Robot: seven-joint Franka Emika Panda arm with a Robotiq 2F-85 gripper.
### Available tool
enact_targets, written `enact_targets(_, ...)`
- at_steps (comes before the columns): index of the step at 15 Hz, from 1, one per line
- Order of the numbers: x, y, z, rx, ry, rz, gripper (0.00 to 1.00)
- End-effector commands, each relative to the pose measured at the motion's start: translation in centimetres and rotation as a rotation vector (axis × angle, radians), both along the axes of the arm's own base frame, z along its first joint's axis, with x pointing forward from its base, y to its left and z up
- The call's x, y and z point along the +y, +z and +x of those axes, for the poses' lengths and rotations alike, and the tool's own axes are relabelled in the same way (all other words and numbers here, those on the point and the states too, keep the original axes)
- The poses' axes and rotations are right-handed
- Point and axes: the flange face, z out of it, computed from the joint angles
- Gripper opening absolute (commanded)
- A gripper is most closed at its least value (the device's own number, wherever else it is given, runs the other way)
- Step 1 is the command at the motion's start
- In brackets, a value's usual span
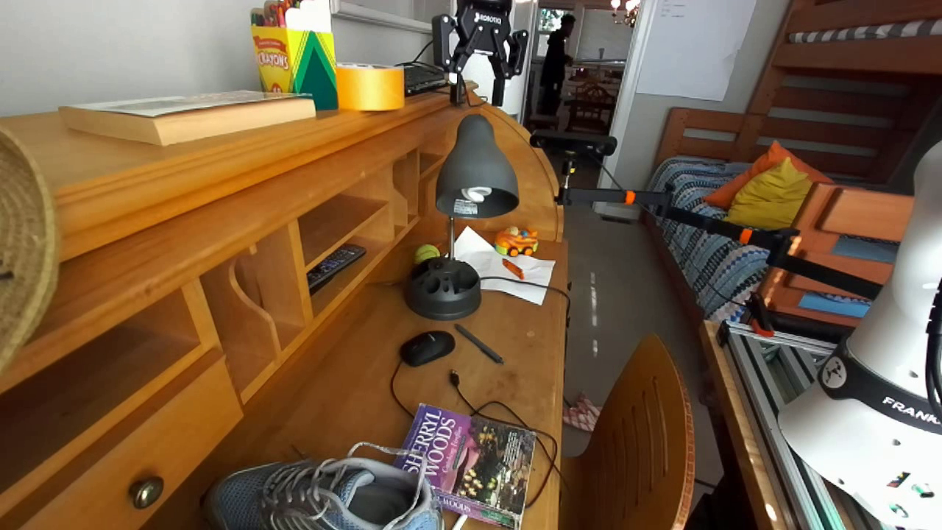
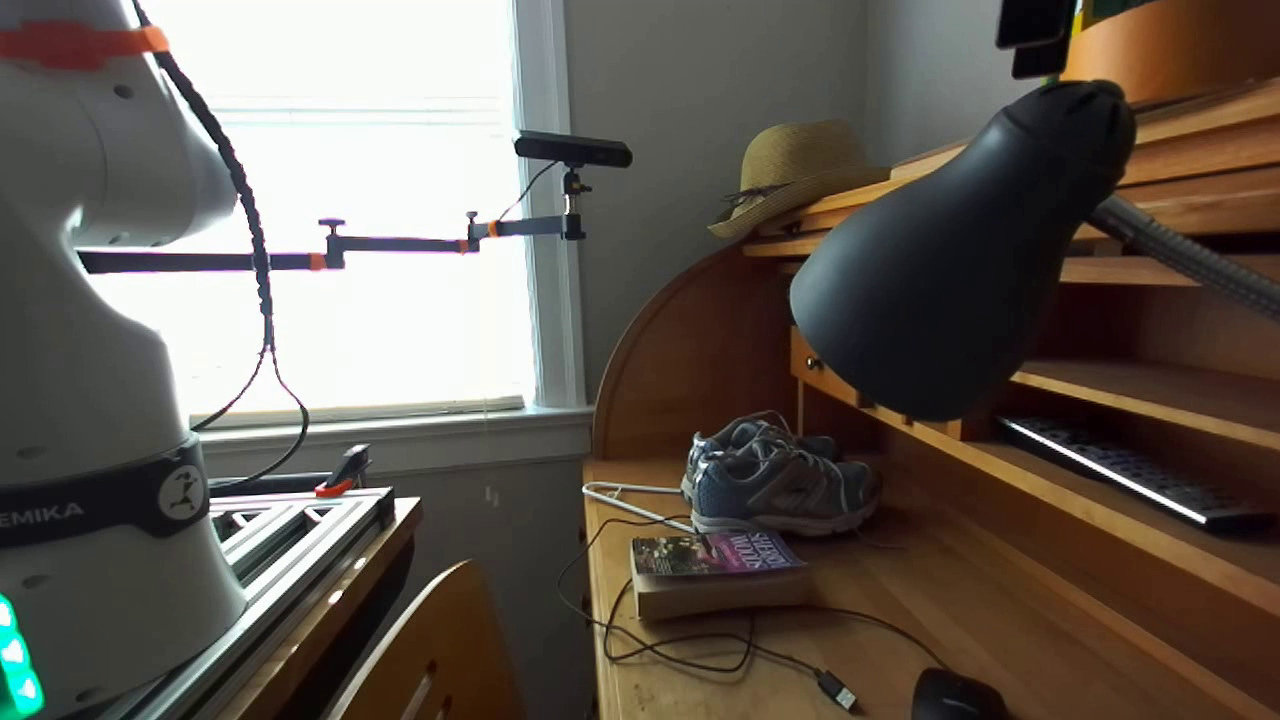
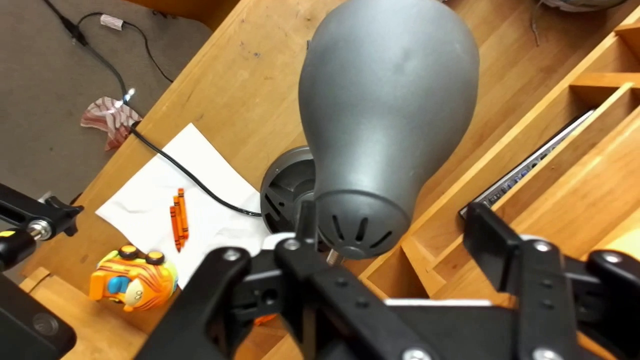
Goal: Twist the lamp
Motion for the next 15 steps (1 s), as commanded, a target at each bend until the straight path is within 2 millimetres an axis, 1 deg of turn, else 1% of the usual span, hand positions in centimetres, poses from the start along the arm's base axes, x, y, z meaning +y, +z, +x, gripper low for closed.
enact_targets(1,-0.2,1.9,-2.9,-0.001,-0.051,-0.053,1.00)
enact_targets(5,-0.5,3.6,-5.1,-0.017,-0.130,-0.082,1.00)
enact_targets(8,-0.2,4.4,-7.0,-0.027,-0.122,-0.069,0.99)
enact_targets(10,0.0,4.6,-8.7,-0.052,0.060,-0.082,1.00)
enact_targets(12,0.0,4.7,-9.8,-0.056,0.165,-0.114,1.00)
enact_targets(15,0.0,5.0,-11.1,-0.082,0.317,-0.162,1.00)
